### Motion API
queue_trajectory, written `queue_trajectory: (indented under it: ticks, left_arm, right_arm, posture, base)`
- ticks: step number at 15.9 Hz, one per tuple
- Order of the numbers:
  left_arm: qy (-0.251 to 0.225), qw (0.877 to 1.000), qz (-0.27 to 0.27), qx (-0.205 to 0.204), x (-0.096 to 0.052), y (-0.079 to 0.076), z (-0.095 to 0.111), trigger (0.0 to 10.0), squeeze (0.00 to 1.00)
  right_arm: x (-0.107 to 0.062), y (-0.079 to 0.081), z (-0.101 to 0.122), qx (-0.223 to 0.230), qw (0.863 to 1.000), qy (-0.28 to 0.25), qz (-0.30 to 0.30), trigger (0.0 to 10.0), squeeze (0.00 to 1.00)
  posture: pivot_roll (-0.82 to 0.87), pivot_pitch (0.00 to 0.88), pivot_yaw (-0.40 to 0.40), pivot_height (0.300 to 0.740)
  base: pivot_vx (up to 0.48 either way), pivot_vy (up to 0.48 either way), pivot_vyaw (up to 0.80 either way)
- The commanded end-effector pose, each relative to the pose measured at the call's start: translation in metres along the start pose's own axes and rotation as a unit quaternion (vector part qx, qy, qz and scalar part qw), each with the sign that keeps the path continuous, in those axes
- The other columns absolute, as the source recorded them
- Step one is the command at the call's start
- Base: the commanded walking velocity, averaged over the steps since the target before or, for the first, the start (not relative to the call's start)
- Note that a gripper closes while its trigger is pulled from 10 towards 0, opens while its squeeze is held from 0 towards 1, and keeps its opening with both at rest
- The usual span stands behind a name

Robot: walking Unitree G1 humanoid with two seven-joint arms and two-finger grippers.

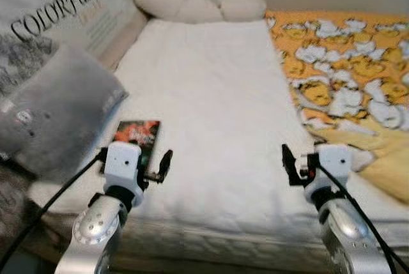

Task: Clean up the room

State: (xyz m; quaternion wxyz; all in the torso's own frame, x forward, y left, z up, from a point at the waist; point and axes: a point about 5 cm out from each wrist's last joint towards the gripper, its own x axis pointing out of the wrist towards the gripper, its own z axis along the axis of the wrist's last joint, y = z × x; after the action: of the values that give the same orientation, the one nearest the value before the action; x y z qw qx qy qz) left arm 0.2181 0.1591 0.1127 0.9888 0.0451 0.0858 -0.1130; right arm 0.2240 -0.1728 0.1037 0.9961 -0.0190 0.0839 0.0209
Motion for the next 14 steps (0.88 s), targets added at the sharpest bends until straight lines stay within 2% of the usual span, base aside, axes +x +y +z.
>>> queue_trajectory:
  ticks: [1,9,14]
  left_arm:
    - [0.005,1.0,0.012,0.005,0.0,0.004,-0.001,10.0,0.13]
    - [0.007,1.0,0.005,0.007,0.002,0.001,-0.001,10.0,0.13]
    - [0.011,1.0,-0.004,0.012,0.002,0.001,-0.003,10.0,0.13]
  right_arm:
    - [0.002,0.002,0.001,0.012,1.0,0.004,0.004,10.0,0.0]
    - [0.006,0.001,0.0,0.023,1.0,0.016,0.006,10.0,0.0]
    - [0.004,0.001,-0.009,0.019,0.999,0.048,0.005,10.0,0.0]
  posture:
    - [-0.01,0.0,0.027,0.74]
    - [-0.01,0.0,0.027,0.74]
    - [-0.01,0.0,0.028,0.74]
  base:
    - [0.0,-0.442,0.0]
    - [0.0,-0.443,0.0]
    - [0.0,-0.442,0.0]
